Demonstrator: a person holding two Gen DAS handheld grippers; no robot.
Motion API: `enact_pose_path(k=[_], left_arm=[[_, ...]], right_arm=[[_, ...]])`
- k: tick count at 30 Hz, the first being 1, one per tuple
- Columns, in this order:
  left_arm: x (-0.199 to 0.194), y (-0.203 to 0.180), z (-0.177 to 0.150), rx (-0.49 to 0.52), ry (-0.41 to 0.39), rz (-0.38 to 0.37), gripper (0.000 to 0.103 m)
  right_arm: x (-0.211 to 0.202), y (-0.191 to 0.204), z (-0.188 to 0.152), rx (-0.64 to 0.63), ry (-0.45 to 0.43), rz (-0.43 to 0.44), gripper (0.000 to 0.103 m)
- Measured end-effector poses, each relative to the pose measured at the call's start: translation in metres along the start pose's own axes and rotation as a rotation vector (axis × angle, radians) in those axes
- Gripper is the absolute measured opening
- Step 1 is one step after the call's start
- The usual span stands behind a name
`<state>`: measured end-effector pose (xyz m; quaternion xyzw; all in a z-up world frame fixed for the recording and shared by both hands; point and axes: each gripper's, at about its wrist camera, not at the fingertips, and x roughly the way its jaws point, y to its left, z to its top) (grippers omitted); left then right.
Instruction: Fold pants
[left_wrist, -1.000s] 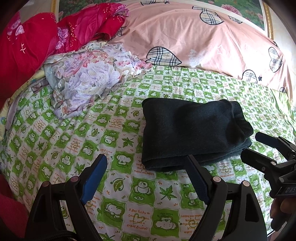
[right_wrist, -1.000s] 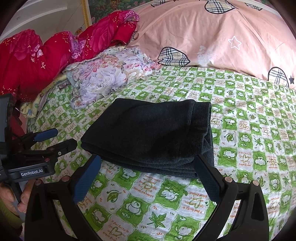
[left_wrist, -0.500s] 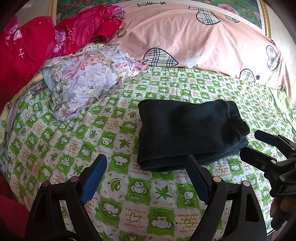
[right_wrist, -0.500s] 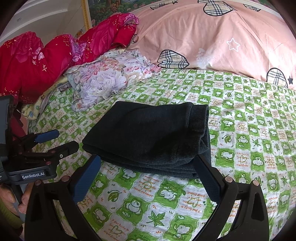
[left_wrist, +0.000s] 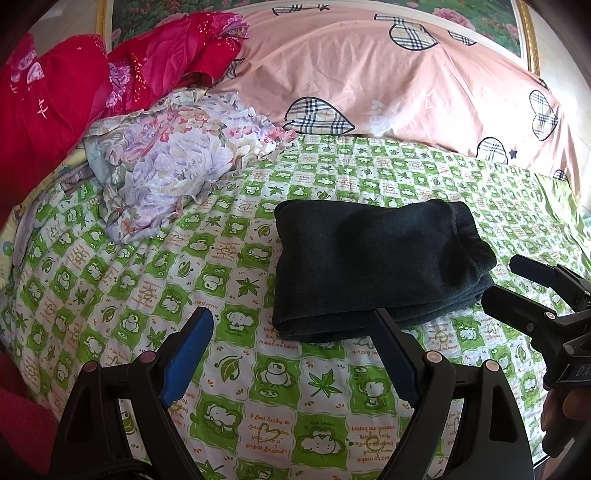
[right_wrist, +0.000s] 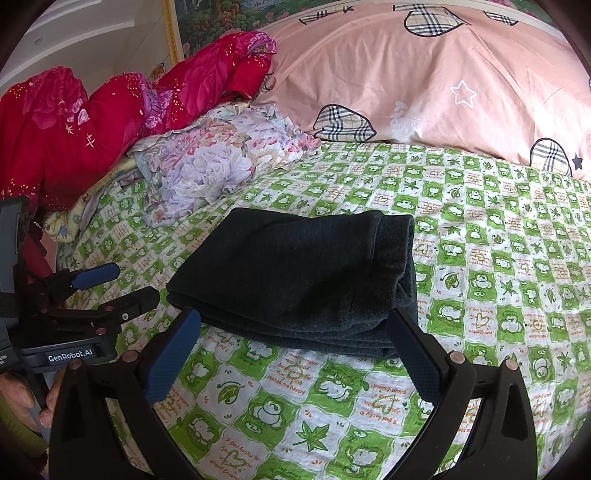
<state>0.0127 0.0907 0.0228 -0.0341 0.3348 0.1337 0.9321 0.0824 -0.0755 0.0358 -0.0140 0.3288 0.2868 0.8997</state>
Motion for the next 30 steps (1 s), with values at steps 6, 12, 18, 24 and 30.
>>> enact_pose_path(k=[6, 12, 18, 24, 30], left_arm=[[0.000, 0.000, 0.001, 0.000, 0.001, -0.002, 0.087], [-0.001, -0.001, 0.002, -0.001, 0.001, -0.003, 0.087], [-0.001, -0.002, 0.002, 0.000, 0.003, -0.002, 0.087], [0.002, -0.002, 0.008, -0.014, 0.017, -0.027, 0.087], [0.012, 0.006, 0.016, -0.057, 0.055, -0.077, 0.087]], right_arm=[[-0.002, 0.000, 0.000, 0.006, -0.007, -0.004, 0.101], [-0.004, -0.001, 0.000, 0.012, -0.014, -0.005, 0.101], [-0.004, -0.001, 0.000, 0.013, -0.015, -0.004, 0.102], [-0.004, -0.002, 0.002, 0.009, -0.015, -0.009, 0.102], [-0.004, -0.008, 0.010, 0.007, -0.018, -0.031, 0.102]])
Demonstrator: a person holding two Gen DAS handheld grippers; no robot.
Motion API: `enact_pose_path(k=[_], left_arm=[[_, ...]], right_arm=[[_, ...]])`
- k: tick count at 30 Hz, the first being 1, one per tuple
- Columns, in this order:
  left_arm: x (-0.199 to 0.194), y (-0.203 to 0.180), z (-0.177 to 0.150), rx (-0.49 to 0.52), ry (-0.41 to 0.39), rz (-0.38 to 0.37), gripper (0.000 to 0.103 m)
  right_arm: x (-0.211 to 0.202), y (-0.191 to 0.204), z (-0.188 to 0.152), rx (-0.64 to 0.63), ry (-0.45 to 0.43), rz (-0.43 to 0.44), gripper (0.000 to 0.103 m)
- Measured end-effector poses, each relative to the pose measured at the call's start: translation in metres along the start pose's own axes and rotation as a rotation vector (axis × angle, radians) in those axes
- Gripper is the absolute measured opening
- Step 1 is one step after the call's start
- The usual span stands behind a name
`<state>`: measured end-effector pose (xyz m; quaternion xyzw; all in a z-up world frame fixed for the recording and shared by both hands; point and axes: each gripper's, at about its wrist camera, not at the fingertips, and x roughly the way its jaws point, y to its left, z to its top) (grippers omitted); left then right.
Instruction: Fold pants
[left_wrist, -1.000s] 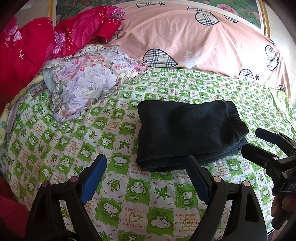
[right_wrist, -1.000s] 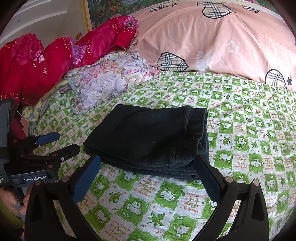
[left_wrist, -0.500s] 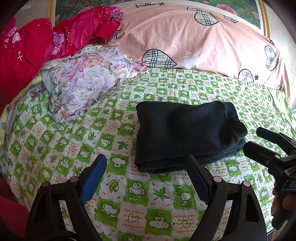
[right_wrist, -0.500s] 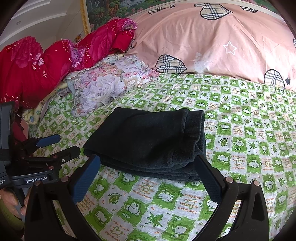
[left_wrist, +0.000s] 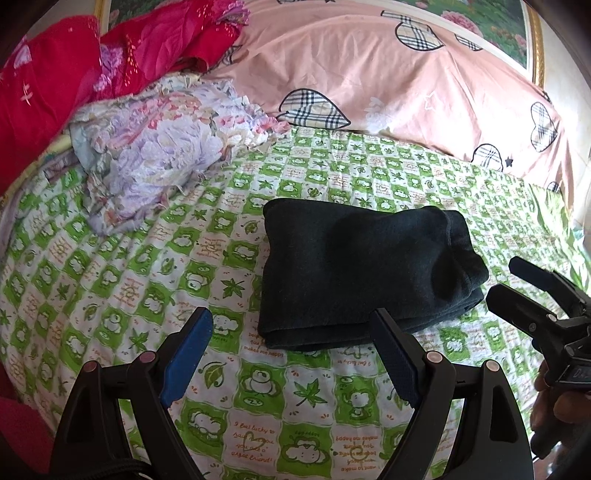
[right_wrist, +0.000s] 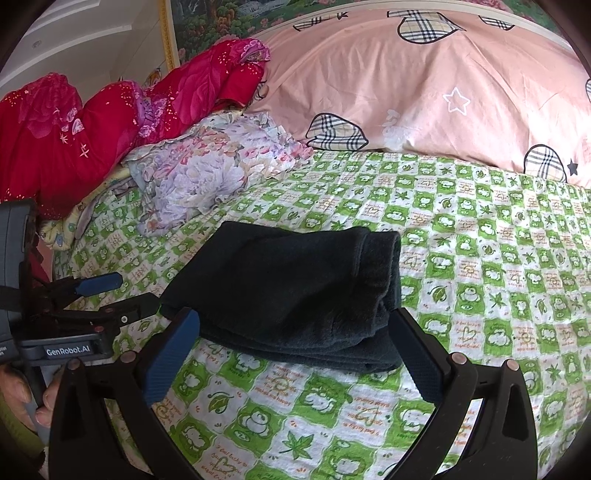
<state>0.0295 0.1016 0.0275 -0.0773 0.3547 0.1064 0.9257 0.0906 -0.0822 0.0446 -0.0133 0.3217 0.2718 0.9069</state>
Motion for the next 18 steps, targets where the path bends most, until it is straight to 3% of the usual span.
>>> enact_pose_path(k=[18], left_arm=[[0.011, -0.006, 0.014, 0.039, -0.001, 0.022, 0.087]], right_arm=[[0.006, -0.012, 0.005, 0.024, 0.004, -0.010, 0.102]])
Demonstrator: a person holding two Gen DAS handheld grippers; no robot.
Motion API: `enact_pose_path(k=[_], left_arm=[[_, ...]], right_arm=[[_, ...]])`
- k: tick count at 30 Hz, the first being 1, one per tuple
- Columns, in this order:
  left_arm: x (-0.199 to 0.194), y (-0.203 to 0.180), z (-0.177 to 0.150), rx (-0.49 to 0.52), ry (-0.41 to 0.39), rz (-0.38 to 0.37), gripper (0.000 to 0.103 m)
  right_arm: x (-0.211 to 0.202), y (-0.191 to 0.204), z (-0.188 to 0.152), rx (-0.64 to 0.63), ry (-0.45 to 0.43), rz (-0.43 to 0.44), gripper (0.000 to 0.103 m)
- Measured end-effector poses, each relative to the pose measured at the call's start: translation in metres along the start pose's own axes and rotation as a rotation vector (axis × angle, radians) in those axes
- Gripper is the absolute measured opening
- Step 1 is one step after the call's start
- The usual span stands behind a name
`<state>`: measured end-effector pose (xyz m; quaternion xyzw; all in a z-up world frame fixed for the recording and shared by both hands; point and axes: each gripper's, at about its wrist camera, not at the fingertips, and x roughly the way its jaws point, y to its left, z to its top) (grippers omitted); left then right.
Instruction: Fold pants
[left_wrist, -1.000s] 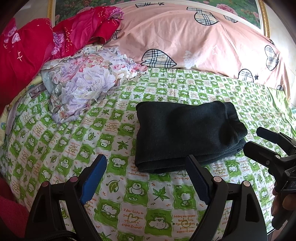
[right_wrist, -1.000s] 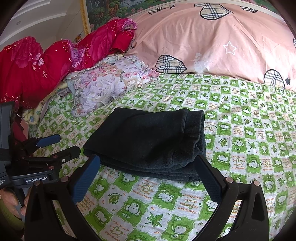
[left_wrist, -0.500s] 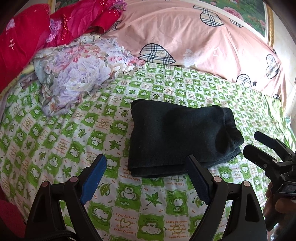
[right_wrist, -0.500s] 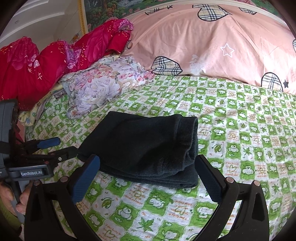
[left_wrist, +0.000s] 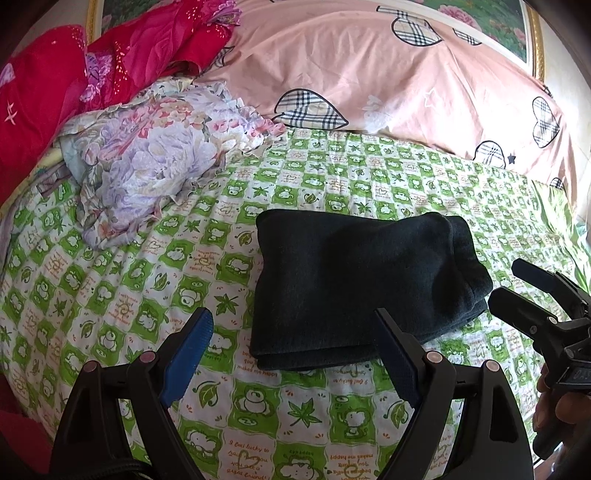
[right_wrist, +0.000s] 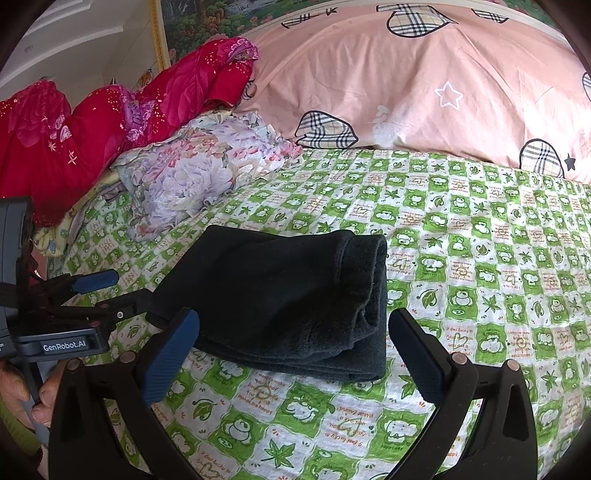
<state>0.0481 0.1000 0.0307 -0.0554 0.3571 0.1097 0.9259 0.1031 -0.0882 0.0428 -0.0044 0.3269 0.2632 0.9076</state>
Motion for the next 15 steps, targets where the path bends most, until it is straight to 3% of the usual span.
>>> enact_pose_path(k=[15], left_arm=[[0.0018, -0.0035, 0.0062, 0.012, 0.002, 0.021, 0.087]], right_arm=[[0.0019, -0.0011, -0.0021, 0.014, 0.004, 0.019, 0.102]])
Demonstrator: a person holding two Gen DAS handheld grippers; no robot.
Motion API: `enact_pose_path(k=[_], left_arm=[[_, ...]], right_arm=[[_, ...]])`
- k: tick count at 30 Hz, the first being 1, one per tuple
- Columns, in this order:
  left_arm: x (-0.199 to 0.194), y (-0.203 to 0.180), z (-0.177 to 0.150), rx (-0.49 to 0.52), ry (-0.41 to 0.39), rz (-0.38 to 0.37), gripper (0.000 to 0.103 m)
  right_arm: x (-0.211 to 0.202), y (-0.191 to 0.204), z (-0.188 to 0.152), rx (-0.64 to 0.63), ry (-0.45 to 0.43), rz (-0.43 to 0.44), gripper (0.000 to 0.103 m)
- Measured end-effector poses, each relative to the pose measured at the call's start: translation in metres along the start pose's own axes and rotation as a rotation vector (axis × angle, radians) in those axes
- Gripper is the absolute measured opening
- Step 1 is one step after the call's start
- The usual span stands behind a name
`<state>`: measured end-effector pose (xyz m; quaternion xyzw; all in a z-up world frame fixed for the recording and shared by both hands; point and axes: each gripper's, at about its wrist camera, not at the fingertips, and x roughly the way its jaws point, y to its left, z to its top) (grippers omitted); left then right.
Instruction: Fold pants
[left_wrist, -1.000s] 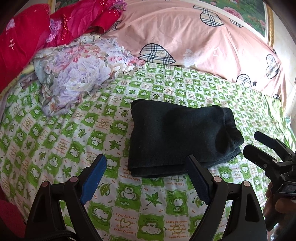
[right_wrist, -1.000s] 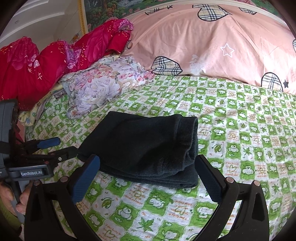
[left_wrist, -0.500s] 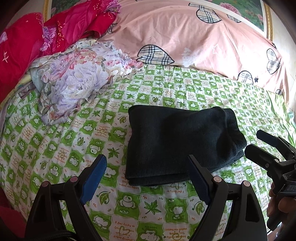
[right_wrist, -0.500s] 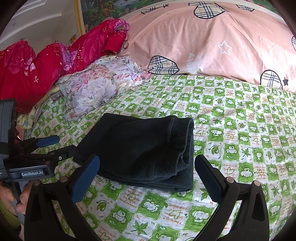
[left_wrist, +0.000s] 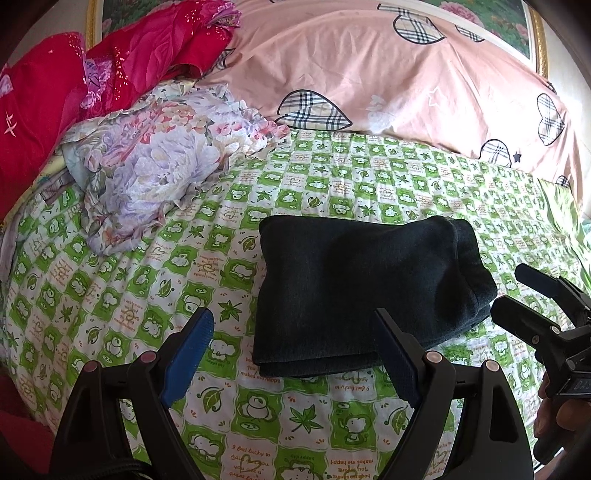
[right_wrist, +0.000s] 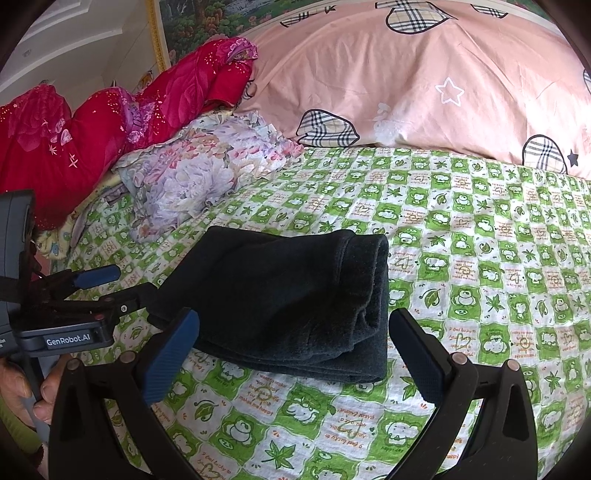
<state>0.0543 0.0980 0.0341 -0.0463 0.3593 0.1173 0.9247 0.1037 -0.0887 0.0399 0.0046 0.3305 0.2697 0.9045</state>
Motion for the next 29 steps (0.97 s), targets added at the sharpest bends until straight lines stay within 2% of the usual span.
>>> enact_pose_path(k=[29], left_arm=[[0.0010, -0.0047, 0.0035, 0.028, 0.004, 0.006, 0.087]], right_arm=[[-0.0050, -0.0010, 0.0028, 0.014, -0.013, 0.039, 0.102]])
